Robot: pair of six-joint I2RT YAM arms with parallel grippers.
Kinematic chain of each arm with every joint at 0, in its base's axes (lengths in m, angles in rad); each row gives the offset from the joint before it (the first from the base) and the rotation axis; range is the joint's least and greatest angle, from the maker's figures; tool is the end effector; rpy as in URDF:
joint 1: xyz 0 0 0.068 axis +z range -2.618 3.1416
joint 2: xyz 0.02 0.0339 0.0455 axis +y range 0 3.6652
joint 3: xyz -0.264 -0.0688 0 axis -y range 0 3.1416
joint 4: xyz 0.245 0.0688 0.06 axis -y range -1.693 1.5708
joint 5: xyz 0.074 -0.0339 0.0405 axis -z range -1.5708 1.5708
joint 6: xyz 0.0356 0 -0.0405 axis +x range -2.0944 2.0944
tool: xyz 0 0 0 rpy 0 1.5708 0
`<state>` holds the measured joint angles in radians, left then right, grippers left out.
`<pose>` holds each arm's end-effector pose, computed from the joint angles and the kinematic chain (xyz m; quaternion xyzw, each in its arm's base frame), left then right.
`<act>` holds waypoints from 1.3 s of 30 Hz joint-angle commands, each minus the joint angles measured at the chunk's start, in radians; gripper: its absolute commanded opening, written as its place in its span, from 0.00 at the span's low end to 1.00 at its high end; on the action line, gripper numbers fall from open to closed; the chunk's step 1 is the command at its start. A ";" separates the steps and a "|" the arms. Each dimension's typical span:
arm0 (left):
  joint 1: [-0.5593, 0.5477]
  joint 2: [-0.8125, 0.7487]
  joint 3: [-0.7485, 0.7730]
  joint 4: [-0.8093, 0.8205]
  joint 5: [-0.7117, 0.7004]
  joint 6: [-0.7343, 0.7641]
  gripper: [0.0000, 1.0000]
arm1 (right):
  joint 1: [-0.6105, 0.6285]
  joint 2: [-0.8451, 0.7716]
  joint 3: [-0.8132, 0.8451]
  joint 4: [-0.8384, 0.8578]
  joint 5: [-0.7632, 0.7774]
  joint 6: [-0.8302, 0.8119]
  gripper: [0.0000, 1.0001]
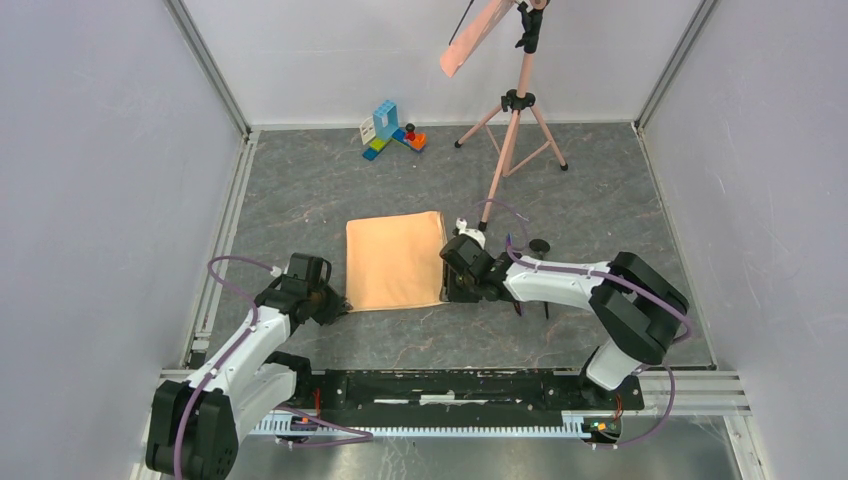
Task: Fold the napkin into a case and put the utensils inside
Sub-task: Smooth out the square-folded napkin at the center of the board.
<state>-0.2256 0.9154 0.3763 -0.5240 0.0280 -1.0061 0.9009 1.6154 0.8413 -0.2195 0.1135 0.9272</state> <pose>0.1493 -0.0353 0.1528 -0.3649 0.8964 -0.1561 0.1971 0.1948 0.2394 0.1572 0.0287 0.9568 0.1918 0.2165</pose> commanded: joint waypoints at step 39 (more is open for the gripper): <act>0.004 -0.024 0.002 -0.005 -0.050 0.044 0.20 | 0.057 0.137 0.139 -0.080 0.163 -0.025 0.20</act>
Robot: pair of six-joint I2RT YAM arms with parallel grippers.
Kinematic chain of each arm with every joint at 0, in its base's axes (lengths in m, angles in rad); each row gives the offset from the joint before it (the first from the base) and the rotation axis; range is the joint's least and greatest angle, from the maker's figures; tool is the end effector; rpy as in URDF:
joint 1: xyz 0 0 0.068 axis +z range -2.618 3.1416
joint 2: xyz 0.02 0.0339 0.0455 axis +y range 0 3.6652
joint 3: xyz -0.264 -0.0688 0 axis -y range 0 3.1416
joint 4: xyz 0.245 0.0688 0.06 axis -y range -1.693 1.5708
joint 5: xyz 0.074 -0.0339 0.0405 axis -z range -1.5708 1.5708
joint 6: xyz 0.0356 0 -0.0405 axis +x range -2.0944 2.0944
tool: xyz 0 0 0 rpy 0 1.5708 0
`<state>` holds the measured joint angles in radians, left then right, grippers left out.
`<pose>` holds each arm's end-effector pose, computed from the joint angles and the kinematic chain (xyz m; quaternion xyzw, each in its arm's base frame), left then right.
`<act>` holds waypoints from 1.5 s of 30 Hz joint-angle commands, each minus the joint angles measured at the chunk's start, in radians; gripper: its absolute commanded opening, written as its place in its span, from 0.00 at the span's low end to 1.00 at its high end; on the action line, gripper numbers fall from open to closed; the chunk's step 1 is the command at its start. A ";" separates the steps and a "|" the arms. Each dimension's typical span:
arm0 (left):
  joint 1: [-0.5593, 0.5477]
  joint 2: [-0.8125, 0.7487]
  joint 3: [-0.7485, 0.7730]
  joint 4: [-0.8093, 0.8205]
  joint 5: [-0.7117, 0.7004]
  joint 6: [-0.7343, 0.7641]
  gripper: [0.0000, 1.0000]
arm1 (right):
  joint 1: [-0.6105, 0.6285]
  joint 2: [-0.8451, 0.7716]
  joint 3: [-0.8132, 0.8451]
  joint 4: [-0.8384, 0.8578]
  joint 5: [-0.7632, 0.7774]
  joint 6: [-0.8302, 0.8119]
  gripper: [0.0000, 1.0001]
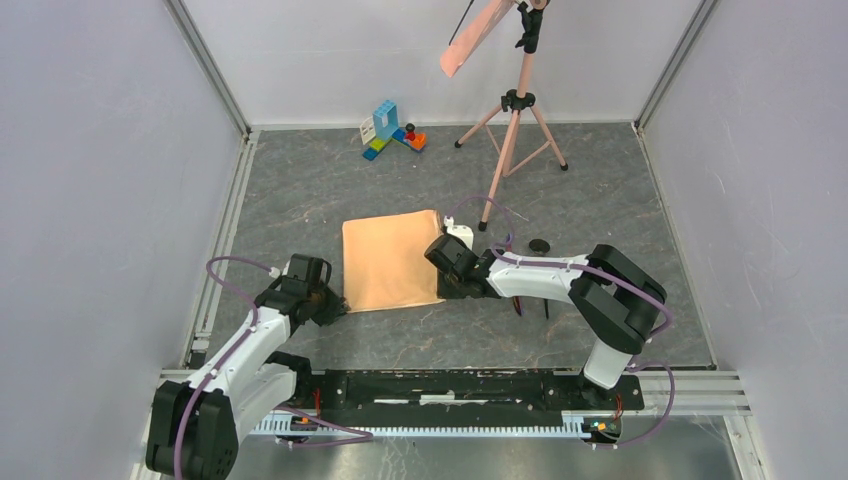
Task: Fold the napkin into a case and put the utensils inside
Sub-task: Smooth out the square-folded napkin at the center of the board.
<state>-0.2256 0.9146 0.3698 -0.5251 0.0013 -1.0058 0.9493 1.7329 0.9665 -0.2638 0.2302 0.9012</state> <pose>0.1483 -0.0341 0.1509 -0.3683 0.8961 -0.1436 0.2020 0.2026 0.2690 0.1542 0.0076 0.9578 0.1453 0.2480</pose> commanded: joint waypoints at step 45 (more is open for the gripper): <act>0.005 -0.098 0.073 -0.047 -0.006 0.093 0.15 | -0.014 -0.113 -0.010 0.008 -0.051 -0.032 0.18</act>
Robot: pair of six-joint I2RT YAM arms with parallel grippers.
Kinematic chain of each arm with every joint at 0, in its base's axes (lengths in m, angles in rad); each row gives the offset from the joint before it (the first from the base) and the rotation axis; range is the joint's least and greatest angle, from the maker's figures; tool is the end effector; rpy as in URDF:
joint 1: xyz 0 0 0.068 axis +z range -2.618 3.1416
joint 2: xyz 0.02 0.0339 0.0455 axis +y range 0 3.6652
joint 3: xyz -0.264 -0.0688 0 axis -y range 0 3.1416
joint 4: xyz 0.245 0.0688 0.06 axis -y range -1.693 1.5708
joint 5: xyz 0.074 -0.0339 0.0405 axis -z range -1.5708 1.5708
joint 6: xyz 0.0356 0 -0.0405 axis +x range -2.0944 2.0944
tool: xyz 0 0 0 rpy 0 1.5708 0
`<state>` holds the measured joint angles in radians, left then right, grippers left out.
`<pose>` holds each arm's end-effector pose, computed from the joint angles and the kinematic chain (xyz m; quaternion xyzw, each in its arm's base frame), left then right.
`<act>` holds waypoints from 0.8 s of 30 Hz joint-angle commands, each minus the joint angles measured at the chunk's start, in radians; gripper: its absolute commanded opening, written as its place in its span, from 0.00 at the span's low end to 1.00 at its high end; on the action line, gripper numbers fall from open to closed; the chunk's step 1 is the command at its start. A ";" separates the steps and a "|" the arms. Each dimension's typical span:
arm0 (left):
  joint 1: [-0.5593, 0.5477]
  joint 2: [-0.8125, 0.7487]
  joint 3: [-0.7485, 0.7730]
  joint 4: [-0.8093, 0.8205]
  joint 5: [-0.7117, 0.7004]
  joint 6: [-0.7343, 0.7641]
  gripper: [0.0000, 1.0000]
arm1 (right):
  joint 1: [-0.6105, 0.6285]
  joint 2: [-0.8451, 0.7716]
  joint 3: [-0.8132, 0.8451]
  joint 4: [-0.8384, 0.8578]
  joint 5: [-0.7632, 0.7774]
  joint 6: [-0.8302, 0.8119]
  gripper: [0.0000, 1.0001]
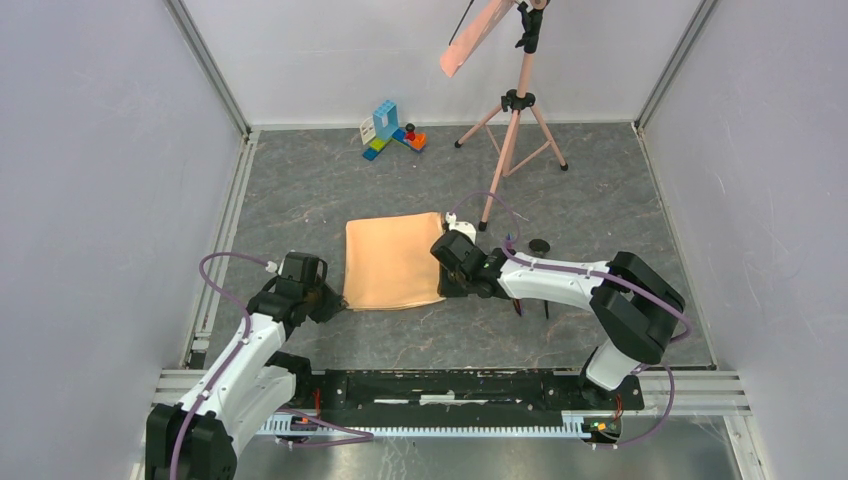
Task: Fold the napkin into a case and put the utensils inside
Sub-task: Smooth out the square-folded napkin at the center of the board.
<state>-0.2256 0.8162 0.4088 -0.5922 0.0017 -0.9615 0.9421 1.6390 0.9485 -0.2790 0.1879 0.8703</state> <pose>0.1434 -0.0330 0.1716 -0.3449 0.8954 -0.1583 0.2331 0.1975 0.2603 0.1772 -0.0064 0.9513 0.1768 0.2524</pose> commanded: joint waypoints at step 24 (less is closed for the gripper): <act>0.004 0.008 0.035 0.028 -0.006 0.047 0.15 | -0.017 -0.040 -0.026 0.078 -0.069 -0.005 0.24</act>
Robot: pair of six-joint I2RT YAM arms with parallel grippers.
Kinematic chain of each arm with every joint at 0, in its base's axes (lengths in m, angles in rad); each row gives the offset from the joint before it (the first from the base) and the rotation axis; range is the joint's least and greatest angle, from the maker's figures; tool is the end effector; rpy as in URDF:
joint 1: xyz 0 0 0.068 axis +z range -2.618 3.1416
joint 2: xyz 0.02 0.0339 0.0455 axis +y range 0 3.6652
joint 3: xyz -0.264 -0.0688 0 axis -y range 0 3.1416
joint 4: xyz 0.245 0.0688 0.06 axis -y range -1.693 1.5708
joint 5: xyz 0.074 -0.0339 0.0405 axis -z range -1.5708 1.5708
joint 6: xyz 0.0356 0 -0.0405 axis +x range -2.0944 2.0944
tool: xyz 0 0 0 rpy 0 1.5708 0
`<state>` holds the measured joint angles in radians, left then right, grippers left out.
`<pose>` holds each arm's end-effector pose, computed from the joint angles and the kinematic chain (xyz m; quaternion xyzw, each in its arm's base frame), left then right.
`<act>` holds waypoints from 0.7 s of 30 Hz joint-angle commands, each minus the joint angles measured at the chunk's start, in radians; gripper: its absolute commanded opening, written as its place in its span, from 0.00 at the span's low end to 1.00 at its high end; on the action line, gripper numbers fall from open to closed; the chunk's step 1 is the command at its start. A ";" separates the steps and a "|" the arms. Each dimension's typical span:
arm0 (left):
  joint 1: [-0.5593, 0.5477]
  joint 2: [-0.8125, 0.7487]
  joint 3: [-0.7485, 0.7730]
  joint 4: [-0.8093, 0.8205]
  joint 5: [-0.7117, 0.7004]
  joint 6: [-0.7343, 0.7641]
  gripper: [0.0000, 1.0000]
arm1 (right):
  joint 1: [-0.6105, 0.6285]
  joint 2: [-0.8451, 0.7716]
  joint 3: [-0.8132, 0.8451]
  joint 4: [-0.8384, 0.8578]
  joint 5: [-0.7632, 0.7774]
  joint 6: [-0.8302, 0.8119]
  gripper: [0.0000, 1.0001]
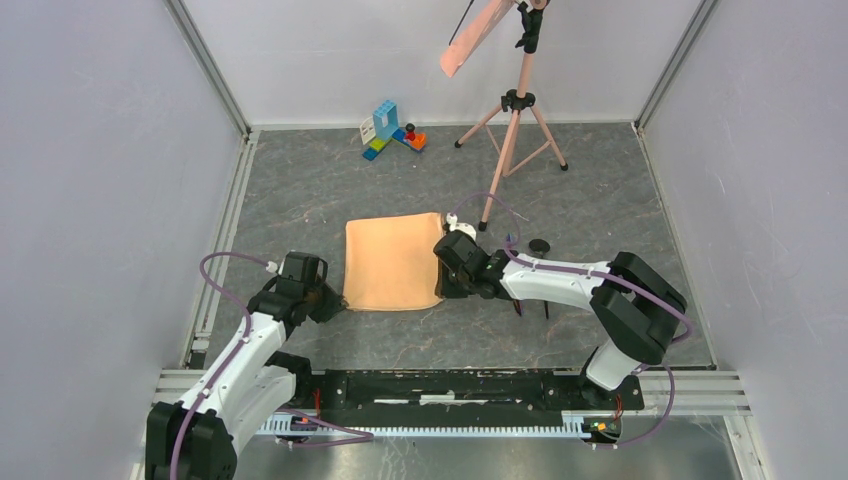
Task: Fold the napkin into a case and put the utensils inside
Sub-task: Smooth out the square-folded napkin at the center of the board.
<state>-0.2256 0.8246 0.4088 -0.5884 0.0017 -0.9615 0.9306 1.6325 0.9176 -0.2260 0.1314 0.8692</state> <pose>0.1442 -0.0332 0.1708 -0.3451 0.8960 -0.1570 0.2313 0.1979 0.2579 0.1734 -0.0088 0.9489 0.2033 0.2411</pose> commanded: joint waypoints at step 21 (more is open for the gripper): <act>0.005 0.020 0.028 0.044 -0.006 0.041 0.15 | -0.019 -0.027 -0.097 0.112 -0.094 0.033 0.34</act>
<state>-0.2256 0.8406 0.4088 -0.5735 0.0017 -0.9615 0.9138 1.6295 0.8429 -0.1570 0.0589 0.8787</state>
